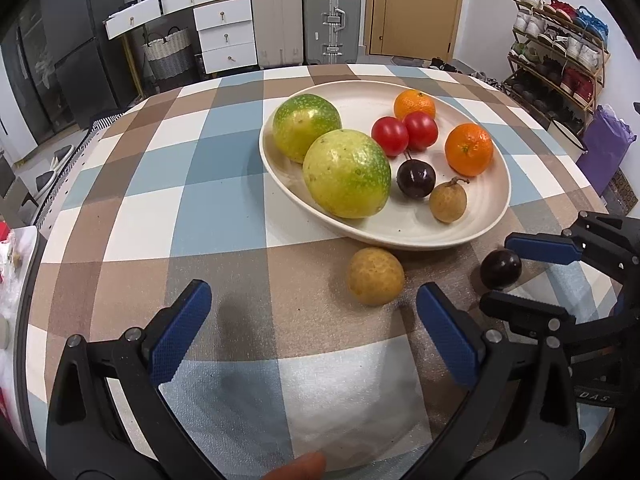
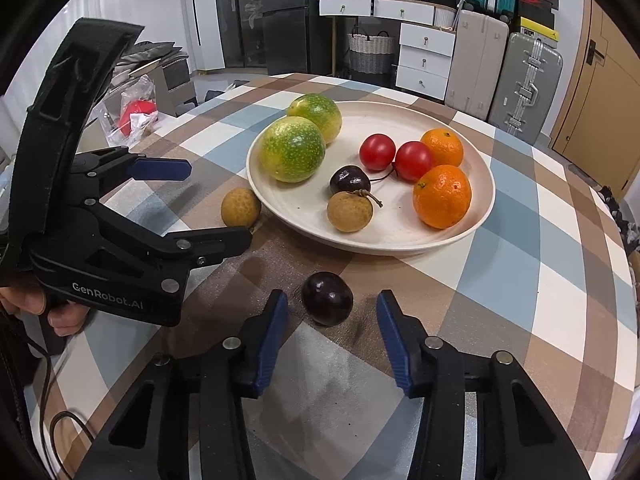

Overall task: Organize fruits
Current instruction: 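Close the right tool on the cherry while the left tool grips the brown fruit, then carry the cherry and brown fruit over the white plate and open both tools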

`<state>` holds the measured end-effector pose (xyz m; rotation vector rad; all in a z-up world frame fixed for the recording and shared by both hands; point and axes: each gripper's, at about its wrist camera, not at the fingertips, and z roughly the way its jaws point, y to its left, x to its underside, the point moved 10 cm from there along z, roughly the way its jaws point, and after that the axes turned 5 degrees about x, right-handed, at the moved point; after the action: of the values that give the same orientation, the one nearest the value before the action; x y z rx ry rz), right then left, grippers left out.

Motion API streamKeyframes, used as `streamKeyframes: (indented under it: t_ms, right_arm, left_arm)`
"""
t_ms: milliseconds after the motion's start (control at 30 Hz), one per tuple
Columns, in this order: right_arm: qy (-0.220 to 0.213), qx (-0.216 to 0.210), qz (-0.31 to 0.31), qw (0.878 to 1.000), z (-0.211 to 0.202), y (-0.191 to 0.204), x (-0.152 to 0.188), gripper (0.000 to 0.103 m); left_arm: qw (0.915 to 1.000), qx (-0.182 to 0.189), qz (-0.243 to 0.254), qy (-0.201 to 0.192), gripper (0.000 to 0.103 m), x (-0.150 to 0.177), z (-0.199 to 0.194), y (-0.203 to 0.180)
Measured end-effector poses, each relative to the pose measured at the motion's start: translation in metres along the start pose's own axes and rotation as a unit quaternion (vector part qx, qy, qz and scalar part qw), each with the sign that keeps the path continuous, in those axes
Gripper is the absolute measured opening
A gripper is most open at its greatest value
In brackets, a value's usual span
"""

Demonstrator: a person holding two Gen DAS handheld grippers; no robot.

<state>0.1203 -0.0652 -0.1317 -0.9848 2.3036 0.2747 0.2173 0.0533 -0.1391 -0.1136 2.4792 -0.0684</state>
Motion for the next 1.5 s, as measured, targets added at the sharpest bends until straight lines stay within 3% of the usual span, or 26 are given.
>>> streamKeyframes:
  t_ms: [200, 467, 633, 733, 800, 1500]
  right_arm:
    - [-0.003, -0.004, -0.006, 1.0, -0.002, 0.003, 0.0, 0.026]
    - [-0.007, -0.009, -0.007, 1.0, -0.005, 0.005, 0.001, 0.026]
    - [-0.006, -0.011, 0.004, 1.0, -0.005, 0.001, 0.0, 0.026]
    - [-0.006, -0.011, 0.007, 1.0, -0.006, 0.001, 0.001, 0.026]
    - [-0.006, -0.012, 0.007, 1.0, -0.006, 0.001, 0.001, 0.026]
    - [-0.029, -0.016, 0.03, 0.999, -0.015, -0.012, -0.005, 0.026]
  left_arm:
    - [1.0, -0.001, -0.001, 0.003, 0.102, 0.001, 0.001, 0.001]
    - [1.0, 0.002, 0.001, 0.003, 0.1, 0.001, 0.002, 0.0]
    - [0.9997, 0.023, 0.011, 0.002, 0.069, 0.001, 0.001, -0.007]
    - [0.9985, 0.05, 0.021, -0.005, 0.046, 0.0, -0.002, -0.016]
    - [0.997, 0.072, 0.027, -0.012, 0.026, 0.0, -0.005, -0.023]
    - [0.9898, 0.116, 0.067, -0.049, 0.026, -0.004, -0.034, -0.049]
